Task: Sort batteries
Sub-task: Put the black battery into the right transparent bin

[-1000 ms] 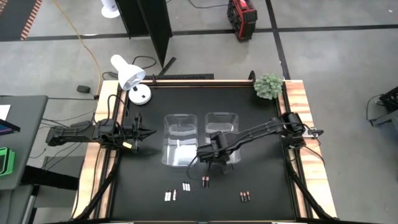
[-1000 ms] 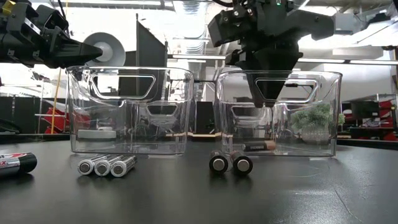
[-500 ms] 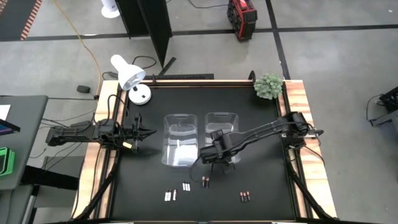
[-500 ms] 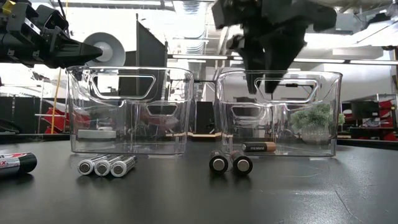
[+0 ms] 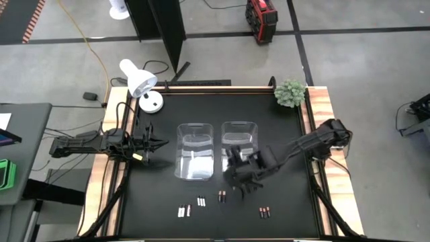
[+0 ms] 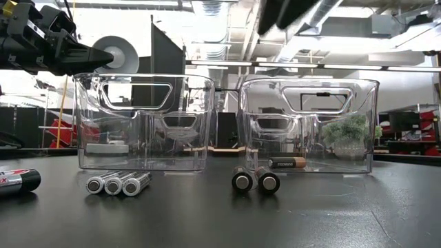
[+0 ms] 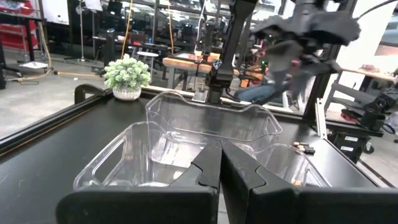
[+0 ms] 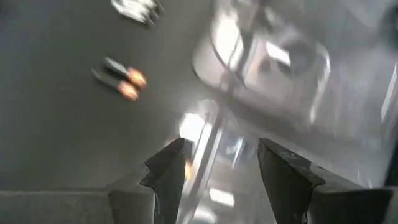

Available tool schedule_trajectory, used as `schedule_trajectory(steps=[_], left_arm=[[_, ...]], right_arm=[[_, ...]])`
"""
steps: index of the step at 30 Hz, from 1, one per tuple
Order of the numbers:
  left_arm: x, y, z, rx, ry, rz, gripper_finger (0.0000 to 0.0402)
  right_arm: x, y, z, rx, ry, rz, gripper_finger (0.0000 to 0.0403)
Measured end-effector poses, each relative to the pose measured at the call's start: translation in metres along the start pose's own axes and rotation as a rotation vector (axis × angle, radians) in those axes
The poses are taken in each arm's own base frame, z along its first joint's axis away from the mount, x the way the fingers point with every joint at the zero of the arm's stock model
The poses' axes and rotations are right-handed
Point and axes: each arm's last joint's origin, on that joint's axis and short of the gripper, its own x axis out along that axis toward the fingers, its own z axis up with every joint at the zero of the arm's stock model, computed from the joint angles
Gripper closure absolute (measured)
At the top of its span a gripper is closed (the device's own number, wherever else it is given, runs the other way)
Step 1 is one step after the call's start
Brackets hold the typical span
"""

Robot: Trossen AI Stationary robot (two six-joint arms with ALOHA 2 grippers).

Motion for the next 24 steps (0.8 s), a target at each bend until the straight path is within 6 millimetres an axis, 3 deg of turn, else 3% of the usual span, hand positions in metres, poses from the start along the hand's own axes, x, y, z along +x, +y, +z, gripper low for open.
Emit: schedule_trajectory(steps=[5,14,24], left_arm=[[0.000,0.000,0.000,0.000,0.000,0.000,0.0401],[0.000,0.000,0.000,-0.005,0.000,0.000,0.0401],[0.000,-0.001,0.000,-0.014,0.010,-0.047,0.0401]], right_arm=[[0.010,0.032,0.018,-0.128,-0.100,0.023,0.0188],[0.057,0.075,0.026,-0.273,-0.062,0.057,0.0188],[0.095,0.093,0.023,-0.327,-0.002,0.099,0.0208]])
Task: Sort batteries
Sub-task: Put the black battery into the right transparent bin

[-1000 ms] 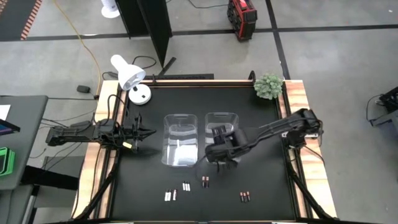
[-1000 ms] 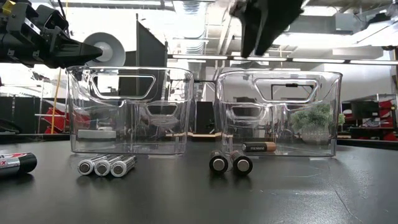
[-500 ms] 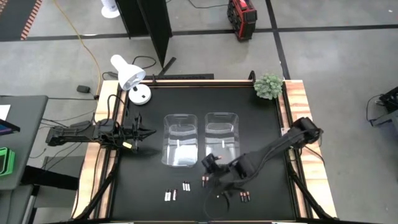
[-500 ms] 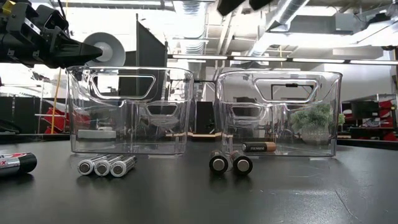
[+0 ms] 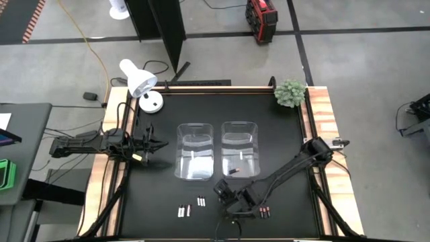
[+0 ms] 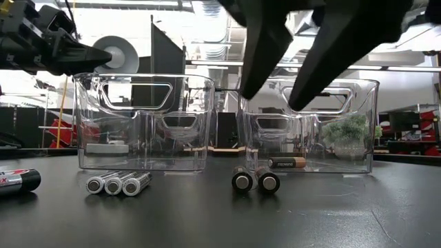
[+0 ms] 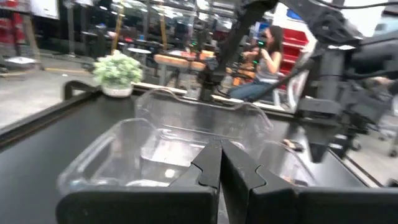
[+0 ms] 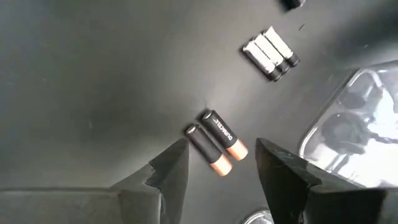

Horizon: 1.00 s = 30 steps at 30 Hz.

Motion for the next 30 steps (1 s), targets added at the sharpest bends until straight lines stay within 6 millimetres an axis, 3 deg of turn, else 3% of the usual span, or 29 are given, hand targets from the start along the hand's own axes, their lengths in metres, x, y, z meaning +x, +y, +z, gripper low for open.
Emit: schedule_trajectory(steps=[9,23,30], left_arm=[[0.000,-0.002,-0.001,-0.001,0.013,-0.066,0.0401],[0.001,-0.006,-0.002,0.017,0.031,-0.117,0.0401],[0.001,-0.006,-0.002,0.017,0.032,-0.110,0.0401]], right_arm=[[0.015,-0.002,-0.004,0.000,0.013,0.066,0.0227],[0.048,0.004,-0.010,-0.140,0.083,0.105,0.0228],[0.052,-0.003,-0.014,-0.143,0.100,0.108,0.0228]])
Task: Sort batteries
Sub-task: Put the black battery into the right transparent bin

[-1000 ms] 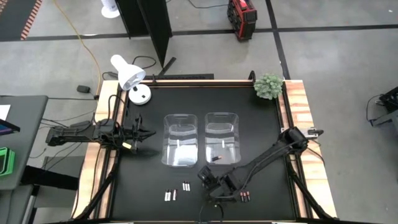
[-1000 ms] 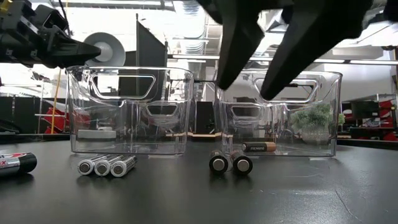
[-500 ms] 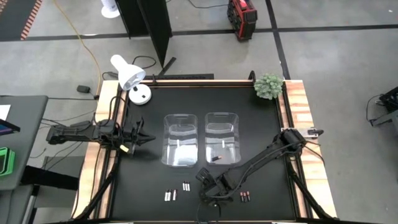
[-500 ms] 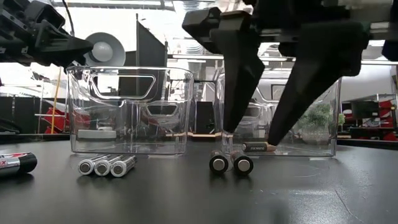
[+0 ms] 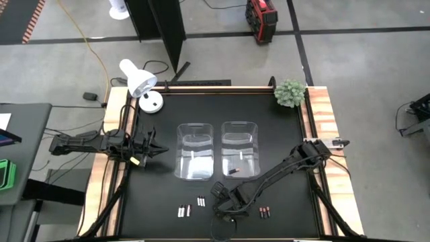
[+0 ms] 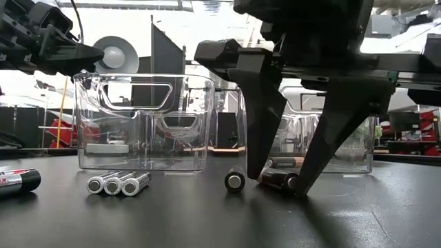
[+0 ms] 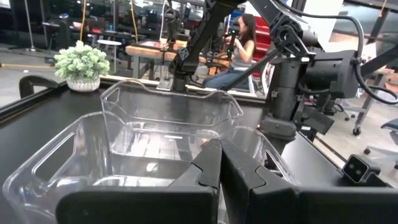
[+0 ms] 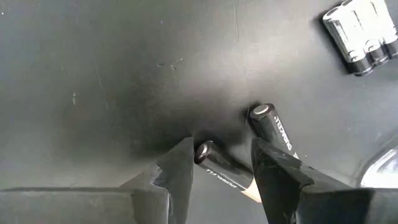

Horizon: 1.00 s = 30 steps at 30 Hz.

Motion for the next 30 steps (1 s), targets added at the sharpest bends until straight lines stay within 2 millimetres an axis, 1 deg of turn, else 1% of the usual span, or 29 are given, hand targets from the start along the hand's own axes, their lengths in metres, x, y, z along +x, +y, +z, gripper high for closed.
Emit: schedule_trajectory(steps=[5,12,15,18,23,28,30], left_arm=[[0.000,0.000,0.000,0.000,-0.001,0.000,0.0401],[0.000,0.000,0.000,0.000,-0.001,0.001,0.0401],[0.000,0.000,0.000,0.000,-0.001,0.001,0.0401],[0.000,0.000,0.000,0.000,-0.001,0.001,0.0401],[0.000,0.000,0.000,0.000,-0.001,0.002,0.0401],[0.000,0.000,0.000,-0.001,-0.002,0.002,0.0401],[0.000,0.000,0.000,-0.001,-0.002,0.002,0.0401]], right_arm=[[0.003,-0.001,-0.002,0.000,0.016,0.011,0.0241],[0.004,-0.001,0.000,-0.001,-0.002,0.006,0.0293],[0.004,0.000,0.002,-0.003,-0.020,-0.008,0.0305],[0.002,-0.003,0.007,0.001,-0.038,-0.026,0.0306],[-0.005,-0.009,0.012,0.008,-0.052,-0.048,0.0294],[-0.006,-0.010,0.005,0.014,0.010,-0.032,0.0274],[-0.005,-0.014,0.000,0.034,0.031,-0.025,0.0266]])
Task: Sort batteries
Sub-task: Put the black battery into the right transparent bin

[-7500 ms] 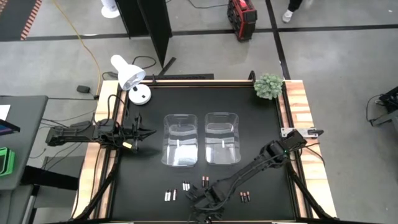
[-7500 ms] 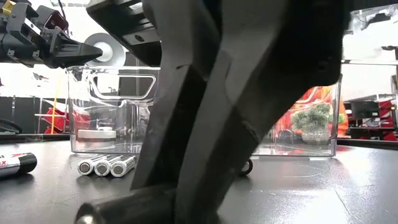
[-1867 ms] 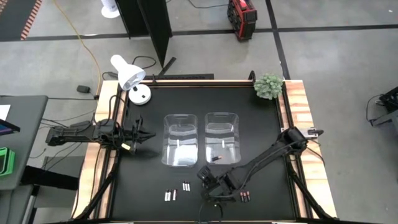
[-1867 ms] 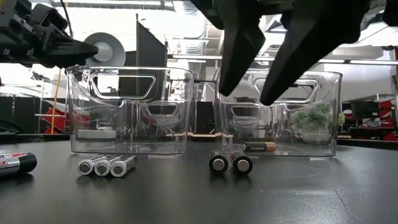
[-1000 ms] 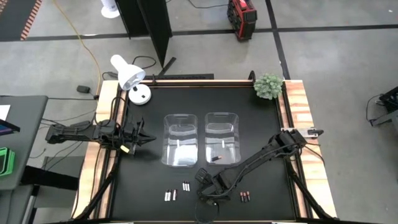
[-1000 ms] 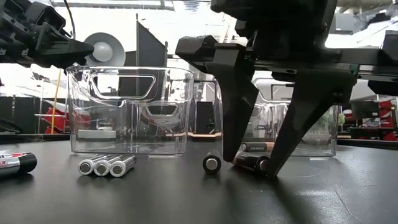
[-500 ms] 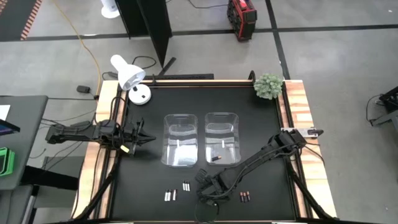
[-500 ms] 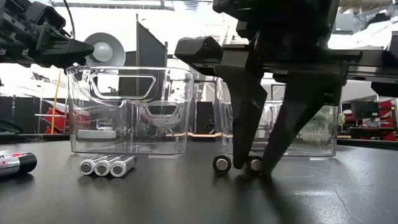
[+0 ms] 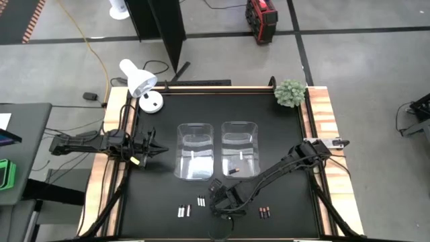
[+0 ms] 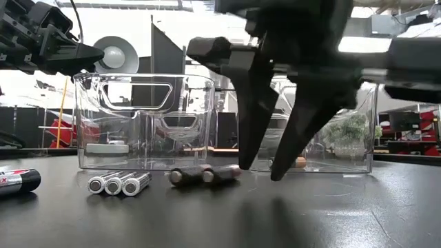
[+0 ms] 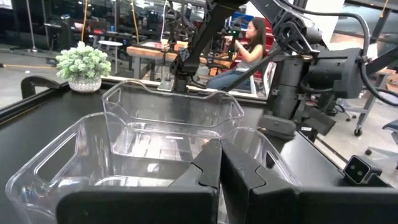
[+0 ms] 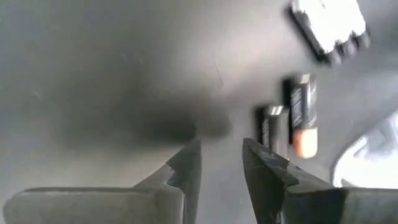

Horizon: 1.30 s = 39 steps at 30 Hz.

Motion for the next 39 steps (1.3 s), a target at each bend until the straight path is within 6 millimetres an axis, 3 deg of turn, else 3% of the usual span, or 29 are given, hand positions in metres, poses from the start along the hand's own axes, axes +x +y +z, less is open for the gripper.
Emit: schedule_trajectory(steps=[19,33,39], left_arm=[[0.000,0.000,0.000,-0.010,0.000,0.000,0.0401],[0.000,0.000,-0.001,-0.011,0.016,0.004,0.0401],[0.000,0.000,-0.001,-0.015,0.016,0.003,0.0401]], right_arm=[[0.005,-0.047,-0.005,0.063,-0.149,-0.128,0.0232],[0.006,-0.059,-0.008,0.094,-0.180,-0.157,0.0230],[0.025,-0.056,-0.007,0.076,-0.171,-0.118,0.0229]])
